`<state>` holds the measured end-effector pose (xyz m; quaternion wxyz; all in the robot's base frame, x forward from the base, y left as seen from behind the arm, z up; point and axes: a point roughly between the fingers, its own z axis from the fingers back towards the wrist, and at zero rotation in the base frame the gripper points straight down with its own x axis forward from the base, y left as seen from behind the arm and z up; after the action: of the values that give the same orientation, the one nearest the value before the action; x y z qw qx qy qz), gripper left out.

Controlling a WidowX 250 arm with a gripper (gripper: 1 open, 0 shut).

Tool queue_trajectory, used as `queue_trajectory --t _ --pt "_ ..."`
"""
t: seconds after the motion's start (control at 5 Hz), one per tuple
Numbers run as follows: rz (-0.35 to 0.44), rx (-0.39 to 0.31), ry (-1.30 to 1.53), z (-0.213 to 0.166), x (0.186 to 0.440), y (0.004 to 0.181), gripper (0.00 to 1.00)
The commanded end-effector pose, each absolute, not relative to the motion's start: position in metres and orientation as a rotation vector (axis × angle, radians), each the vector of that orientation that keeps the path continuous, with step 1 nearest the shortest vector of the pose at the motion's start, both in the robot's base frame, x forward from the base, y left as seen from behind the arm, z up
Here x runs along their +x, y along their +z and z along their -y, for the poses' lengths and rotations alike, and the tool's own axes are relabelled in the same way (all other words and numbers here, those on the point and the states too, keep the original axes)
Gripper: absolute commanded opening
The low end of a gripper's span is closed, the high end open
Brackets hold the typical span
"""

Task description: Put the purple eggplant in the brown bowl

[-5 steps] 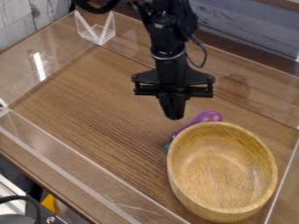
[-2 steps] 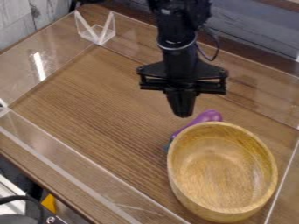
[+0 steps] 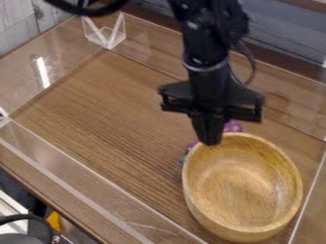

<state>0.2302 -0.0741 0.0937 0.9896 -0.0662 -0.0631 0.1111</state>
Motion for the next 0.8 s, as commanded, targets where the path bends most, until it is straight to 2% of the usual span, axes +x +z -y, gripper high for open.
queue_trajectory --t 0.0,0.6 --pt "0.172 -0.142 0.187 0.089 0.226 0.098 0.00" --pt "0.188 -0.137 0.121 0.116 0.209 0.076 0.00"
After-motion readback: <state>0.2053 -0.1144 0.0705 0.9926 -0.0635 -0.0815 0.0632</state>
